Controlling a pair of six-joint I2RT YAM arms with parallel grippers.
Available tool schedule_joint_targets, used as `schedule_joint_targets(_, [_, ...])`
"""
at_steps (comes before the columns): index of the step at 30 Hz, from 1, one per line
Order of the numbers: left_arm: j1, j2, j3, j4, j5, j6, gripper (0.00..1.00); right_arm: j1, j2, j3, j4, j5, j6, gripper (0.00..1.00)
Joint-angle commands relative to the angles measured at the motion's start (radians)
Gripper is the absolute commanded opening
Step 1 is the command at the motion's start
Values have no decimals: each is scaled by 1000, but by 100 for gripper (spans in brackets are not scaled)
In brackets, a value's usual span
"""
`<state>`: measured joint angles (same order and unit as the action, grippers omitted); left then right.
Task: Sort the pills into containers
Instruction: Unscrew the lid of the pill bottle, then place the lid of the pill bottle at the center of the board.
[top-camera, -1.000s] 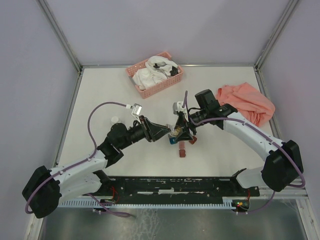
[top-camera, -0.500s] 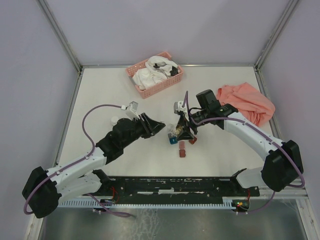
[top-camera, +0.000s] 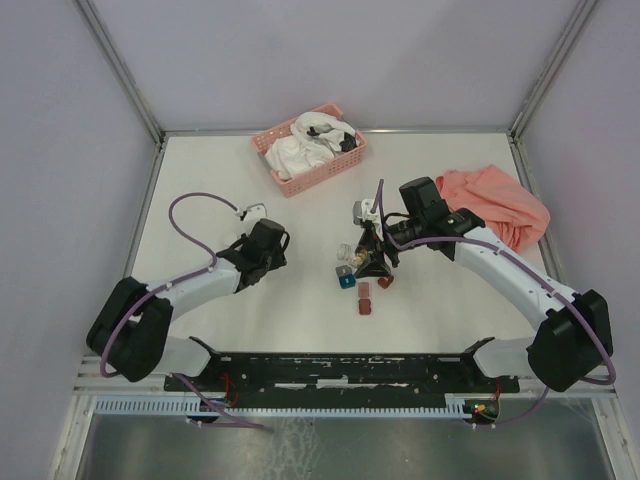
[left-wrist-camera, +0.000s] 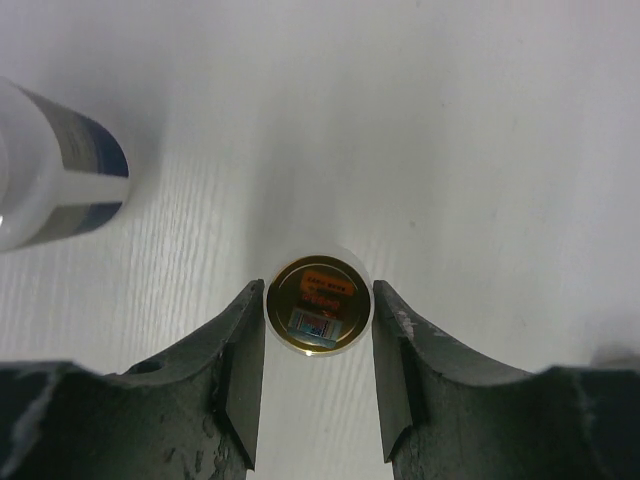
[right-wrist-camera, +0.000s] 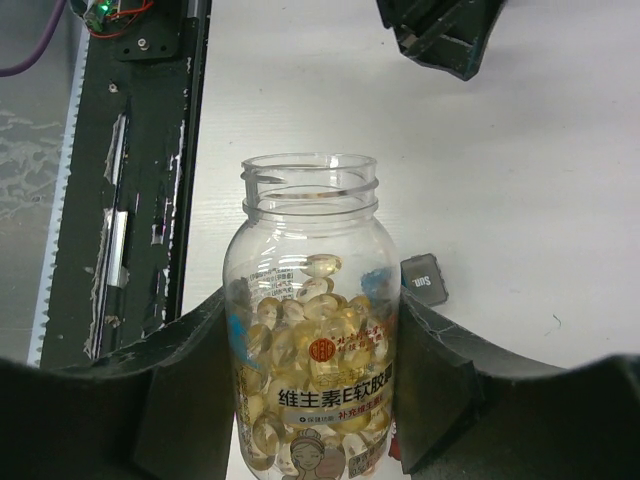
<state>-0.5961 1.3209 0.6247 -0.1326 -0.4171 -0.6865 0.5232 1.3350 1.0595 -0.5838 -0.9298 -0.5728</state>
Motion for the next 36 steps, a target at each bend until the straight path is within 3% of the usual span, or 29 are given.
schedule_joint_targets(1, [50,135,144,-40,-49,111,14,-8,-45,12,18,-20,-5,2])
schedule_joint_targets(4, [61,219,204,-62,-53,132,24,-10,-52,13,18,-25,-6,2])
schedule_joint_targets(8, [86,285,247,-78,-25,150,60,-13,-63,13,14,-28,-9,2])
schedule_joint_targets(12, [90,286,259,-84,1,156,80,-17,-83,14,12,-34,-10,2])
schedule_joint_targets(18, [89,119,220,-58,90,224,84,-22,-109,16,12,-51,-6,2])
schedule_joint_targets(22, [89,-84,96,112,182,369,93,-29,-128,17,24,-84,18,2])
schedule_joint_targets(27, [90,-292,-56,283,187,484,98,-53,-148,8,56,-108,60,2])
schedule_joint_targets(36, [91,-500,-479,917,-19,755,99,-112,-183,-17,121,-129,113,2])
